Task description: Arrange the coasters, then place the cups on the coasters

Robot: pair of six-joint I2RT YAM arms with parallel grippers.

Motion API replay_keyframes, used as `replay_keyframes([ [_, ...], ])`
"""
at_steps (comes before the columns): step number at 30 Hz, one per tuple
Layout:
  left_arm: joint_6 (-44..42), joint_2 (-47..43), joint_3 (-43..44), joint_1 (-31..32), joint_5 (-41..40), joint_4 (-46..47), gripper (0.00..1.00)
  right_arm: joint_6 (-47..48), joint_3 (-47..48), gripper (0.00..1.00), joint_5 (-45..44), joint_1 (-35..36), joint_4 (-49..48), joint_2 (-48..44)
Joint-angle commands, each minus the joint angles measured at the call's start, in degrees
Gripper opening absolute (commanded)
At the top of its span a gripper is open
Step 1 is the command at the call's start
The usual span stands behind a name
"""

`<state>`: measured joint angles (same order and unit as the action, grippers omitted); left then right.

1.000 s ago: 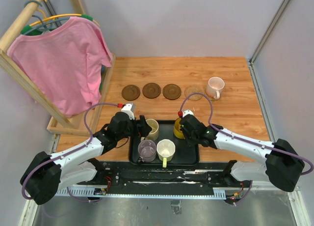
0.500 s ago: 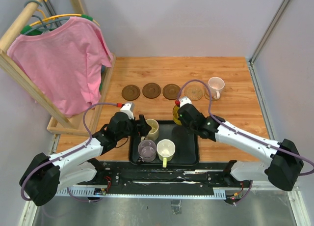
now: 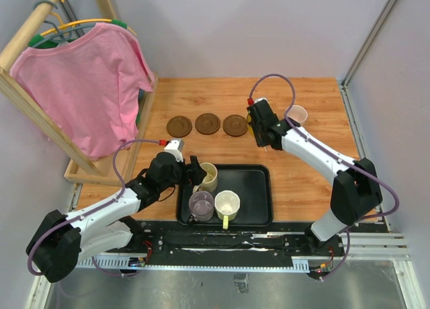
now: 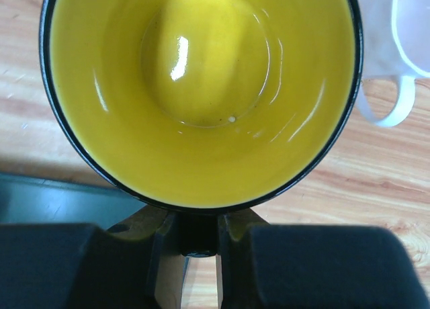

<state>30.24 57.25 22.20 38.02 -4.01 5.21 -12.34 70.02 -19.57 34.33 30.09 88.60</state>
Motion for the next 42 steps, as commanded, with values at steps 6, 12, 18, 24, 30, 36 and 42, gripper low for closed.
replay_keyframes([
  [6,-3.36,-0.12,4.09,0.29,-2.16,-0.07,1.0,2.17,7.98,0.01,3.17,-9.21,-3.49,8.55],
  [12,-3.84,1.94,5.59,0.21,-1.86,-0.55,1.0,2.15,8.07,0.01,5.2,-11.91,-6.63,11.92],
  [18,-3.87,2.92,5.75,0.21,-2.2,-0.43,1.0,2.19,8.16,0.01,6.22,-13.1,-8.64,14.2],
  [24,-3.78,3.3,5.76,0.12,-2.23,-0.25,1.0,2.14,9.2,0.01,6.5,-13.91,-9.59,15.93],
  [30,-3.78,3.63,5.61,-0.05,-2.02,-0.2,1.0,1.83,9.46,0.01,6.72,-14.36,-11.08,17.06],
  [36,-3.61,3.63,5.32,-0.14,-2.05,-0.12,1.0,1.28,10.06,0.01,6.92,-14.63,-11.66,18.44],
  [42,-3.56,4.06,5.14,-0.23,-2.04,0.04,1.0,0.72,10.04,0.01,7.91,-15.1,-12.28,19.49],
])
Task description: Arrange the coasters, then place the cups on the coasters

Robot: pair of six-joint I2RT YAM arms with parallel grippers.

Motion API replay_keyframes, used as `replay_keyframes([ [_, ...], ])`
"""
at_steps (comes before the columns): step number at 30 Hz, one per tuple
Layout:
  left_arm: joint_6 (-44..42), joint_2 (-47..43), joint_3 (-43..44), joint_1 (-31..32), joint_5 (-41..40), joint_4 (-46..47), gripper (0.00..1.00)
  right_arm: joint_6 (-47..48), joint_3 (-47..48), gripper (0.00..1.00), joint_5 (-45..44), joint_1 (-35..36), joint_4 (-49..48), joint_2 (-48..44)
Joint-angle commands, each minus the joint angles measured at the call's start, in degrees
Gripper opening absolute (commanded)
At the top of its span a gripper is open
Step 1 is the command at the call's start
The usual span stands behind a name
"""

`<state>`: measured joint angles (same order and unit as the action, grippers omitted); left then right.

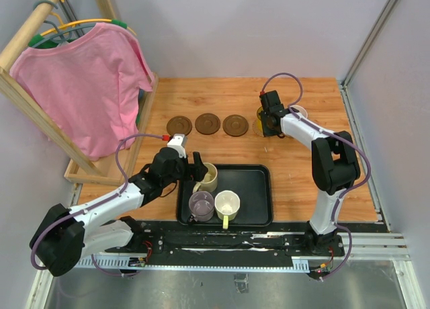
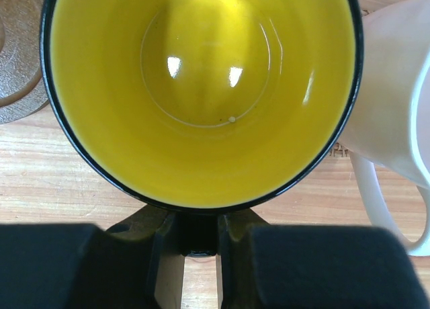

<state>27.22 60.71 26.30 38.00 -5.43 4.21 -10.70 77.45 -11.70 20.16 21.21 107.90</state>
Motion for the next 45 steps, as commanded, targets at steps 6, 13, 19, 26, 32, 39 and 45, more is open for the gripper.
replay_keyframes([
  [6,-0.5,1.02,1.03,-0.21,-0.38,1.24,1.0,-1.39,2.03,0.01,0.82,-1.28,-3.54,0.31],
  [13,-0.42,1.2,0.77,-0.21,-0.28,1.48,1.0,-1.99,1.52,0.01,1.26,-1.78,-3.55,0.68],
  [19,-0.24,1.31,0.68,-0.21,-0.28,1.68,1.0,-2.21,1.26,0.01,1.99,-1.97,-3.84,0.81],
  [26,-0.15,1.21,0.62,-0.21,-0.19,1.84,1.0,-2.27,1.14,0.01,1.38,-1.95,-3.82,1.32],
  [32,-0.06,1.25,0.29,-0.21,-0.19,1.86,1.0,-3.03,0.76,0.01,0.67,-2.04,-4.02,1.78],
  [39,0.02,1.16,0.07,-0.24,-0.19,1.86,1.0,-3.48,0.52,0.01,0.37,-2.14,-4.14,2.23],
  [45,0.11,1.08,0.02,-0.27,-0.28,1.94,1.0,-4.29,-0.23,0.04,0.13,-2.12,-3.8,1.35],
])
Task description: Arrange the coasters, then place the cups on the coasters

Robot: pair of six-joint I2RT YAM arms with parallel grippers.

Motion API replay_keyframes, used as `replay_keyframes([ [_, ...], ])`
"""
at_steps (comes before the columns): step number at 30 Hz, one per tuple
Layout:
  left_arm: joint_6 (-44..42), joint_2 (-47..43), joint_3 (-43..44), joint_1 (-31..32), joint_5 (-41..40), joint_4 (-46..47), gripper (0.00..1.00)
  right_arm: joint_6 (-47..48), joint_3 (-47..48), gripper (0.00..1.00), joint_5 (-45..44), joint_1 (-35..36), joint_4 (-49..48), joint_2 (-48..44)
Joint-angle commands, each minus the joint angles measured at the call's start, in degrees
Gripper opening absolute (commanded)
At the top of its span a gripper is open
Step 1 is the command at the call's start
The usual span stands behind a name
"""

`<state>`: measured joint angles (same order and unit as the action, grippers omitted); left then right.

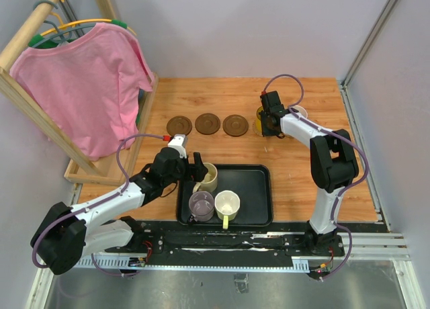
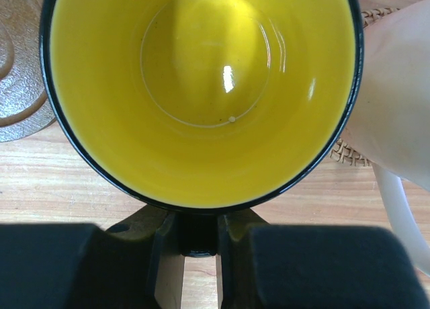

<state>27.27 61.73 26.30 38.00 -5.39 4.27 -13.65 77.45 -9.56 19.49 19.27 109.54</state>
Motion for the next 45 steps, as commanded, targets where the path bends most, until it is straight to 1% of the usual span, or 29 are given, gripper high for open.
replay_keyframes([
  [1,0.11,0.05,-0.02,-0.29,-0.3,1.88,1.0,-1.45,-0.4,0.06,-2.16,-1.45,-1.56,-0.55],
  [4,0.24,0.09,-0.19,-0.22,-0.17,2.01,1.0,-1.8,-1.04,0.1,-2.71,-1.47,-1.17,-1.47],
  [5,0.32,0.21,-0.2,-0.27,-0.09,2.13,1.0,-1.82,-1.33,0.15,-2.8,-1.47,-1.27,-1.78],
  [8,0.42,0.32,-0.15,-0.29,0.21,2.23,1.0,-1.7,-1.72,0.35,-3.0,-1.45,-0.98,-2.04],
  [11,0.43,0.18,-0.21,-0.29,0.12,2.07,1.0,-1.75,-2.12,0.5,-3.01,-1.47,-0.56,-2.36],
  [14,0.51,-0.16,-0.24,-0.24,0.03,1.82,1.0,-1.94,-2.9,0.59,-2.84,-1.39,-0.63,-3.01],
  [18,0.59,-0.48,-0.4,-0.29,-0.15,1.63,1.0,-2.09,-4.18,0.61,-2.29,-1.24,-0.85,-4.13],
  [25,0.86,-0.57,-0.55,-0.29,-0.15,1.78,1.0,-1.74,-5.81,0.61,-1.42,-0.07,-1.65,-5.94],
  [45,1.35,-1.28,-1.24,-0.29,-0.65,1.97,1.0,1.74,-2.84,0.6,0.2,1.19,-3.43,-5.44],
])
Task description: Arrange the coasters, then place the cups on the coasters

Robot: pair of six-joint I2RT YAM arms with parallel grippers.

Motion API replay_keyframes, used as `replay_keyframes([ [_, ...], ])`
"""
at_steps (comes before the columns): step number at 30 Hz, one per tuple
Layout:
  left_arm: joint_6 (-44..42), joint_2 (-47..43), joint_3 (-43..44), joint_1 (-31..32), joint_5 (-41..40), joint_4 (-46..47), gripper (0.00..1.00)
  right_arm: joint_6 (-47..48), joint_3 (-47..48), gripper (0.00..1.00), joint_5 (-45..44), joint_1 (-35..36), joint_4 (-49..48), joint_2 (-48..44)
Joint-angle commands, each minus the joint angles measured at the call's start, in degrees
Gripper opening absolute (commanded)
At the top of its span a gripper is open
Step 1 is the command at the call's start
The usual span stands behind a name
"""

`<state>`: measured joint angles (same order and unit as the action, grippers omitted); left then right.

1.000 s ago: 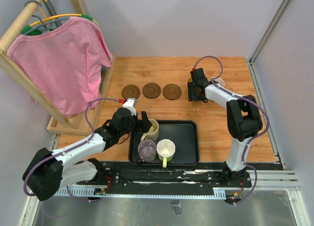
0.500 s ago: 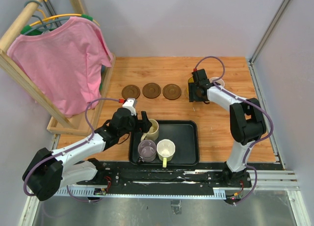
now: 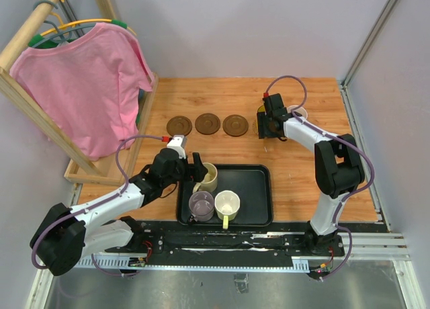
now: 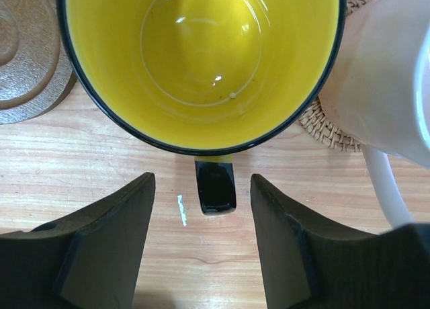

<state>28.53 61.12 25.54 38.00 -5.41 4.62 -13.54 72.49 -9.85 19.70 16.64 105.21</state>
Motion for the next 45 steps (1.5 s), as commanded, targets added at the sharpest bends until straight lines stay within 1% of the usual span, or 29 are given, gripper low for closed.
replay_keyframes([
  [1,0.06,-0.66,-0.45,-0.27,-0.65,1.63,1.0,1.74,2.32,0.6,0.57,1.03,-0.78,-0.94],
  [13,0.29,-0.65,-0.4,-0.29,-0.75,1.62,1.0,2.82,2.69,0.56,1.46,2.75,-0.98,-0.7],
  [21,0.29,-0.38,-0.29,-0.29,-0.65,1.62,1.0,2.57,2.27,0.55,0.54,3.67,-0.53,-0.86],
  [24,0.36,-0.33,-0.31,-0.29,-0.63,1.62,1.0,1.73,1.95,0.56,-1.08,3.85,0.01,-1.2],
  [27,0.38,-0.37,-0.4,-0.29,-0.65,1.53,1.0,0.23,1.15,0.63,-3.41,3.85,0.82,-2.22],
  [30,0.38,-0.63,-0.48,-0.29,-0.5,1.44,1.0,-0.53,-1.03,0.67,-4.49,3.94,0.65,-4.29],
  [36,0.14,-0.93,-0.66,-0.28,-0.35,1.4,1.0,-1.43,-4.9,0.67,-4.91,4.87,0.77,-9.93],
  [42,-0.59,-2.67,-0.99,-0.29,0.68,1.02,1.0,-1.64,-8.85,0.68,-7.13,6.13,0.79,-19.96],
  [45,-2.12,-4.86,-1.21,-0.21,2.68,0.16,1.0,-2.15,-11.79,0.71,-8.39,6.15,-0.51,-25.82],
])
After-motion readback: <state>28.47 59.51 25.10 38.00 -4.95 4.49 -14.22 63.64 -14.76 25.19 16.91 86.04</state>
